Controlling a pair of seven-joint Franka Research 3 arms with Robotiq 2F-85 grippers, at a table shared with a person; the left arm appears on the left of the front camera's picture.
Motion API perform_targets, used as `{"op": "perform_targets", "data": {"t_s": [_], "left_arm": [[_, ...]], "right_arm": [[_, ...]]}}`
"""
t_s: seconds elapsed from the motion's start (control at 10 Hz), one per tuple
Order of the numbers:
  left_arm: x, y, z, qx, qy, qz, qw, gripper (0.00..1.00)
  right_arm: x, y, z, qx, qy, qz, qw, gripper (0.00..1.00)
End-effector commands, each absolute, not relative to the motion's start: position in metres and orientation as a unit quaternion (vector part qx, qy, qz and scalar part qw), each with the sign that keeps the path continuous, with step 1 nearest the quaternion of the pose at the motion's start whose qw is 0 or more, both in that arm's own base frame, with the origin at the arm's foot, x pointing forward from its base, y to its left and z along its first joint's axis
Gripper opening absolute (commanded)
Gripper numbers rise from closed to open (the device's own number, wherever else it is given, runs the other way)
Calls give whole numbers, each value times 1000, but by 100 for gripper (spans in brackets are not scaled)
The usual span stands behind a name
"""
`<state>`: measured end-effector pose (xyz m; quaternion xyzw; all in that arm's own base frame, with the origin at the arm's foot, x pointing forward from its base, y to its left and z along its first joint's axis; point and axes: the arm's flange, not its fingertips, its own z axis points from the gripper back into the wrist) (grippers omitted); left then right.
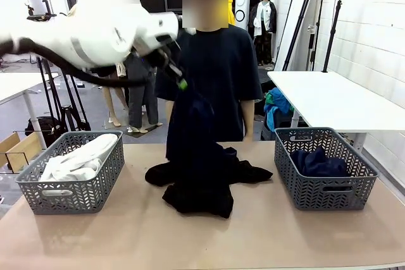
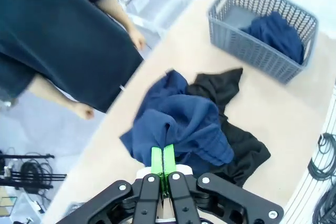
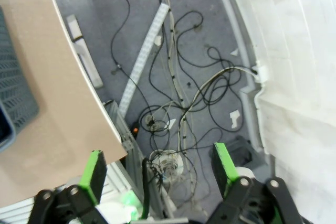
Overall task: Sort the tops and bottoms.
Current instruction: Lift clothes from the center of the table with your left hand.
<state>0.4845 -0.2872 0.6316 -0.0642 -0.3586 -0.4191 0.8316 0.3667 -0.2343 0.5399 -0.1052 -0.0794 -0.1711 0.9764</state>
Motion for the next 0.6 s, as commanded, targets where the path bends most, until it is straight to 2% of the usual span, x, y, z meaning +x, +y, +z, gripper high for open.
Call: {"op": "perform_targets", "data": {"t_s": [0.0, 0.2, 0.5], "left_arm": [[499, -268, 694, -81, -374, -410, 828, 0], [510, -261, 750, -74, -372, -386, 841, 0], [482, -265, 830, -62, -417, -399, 814, 0]], "right_arm": [[369, -235, 540, -108, -79, -170, 976, 100], [369, -235, 540, -108, -79, -170, 976, 100], [369, -235, 540, -108, -79, -170, 976, 100]]}}
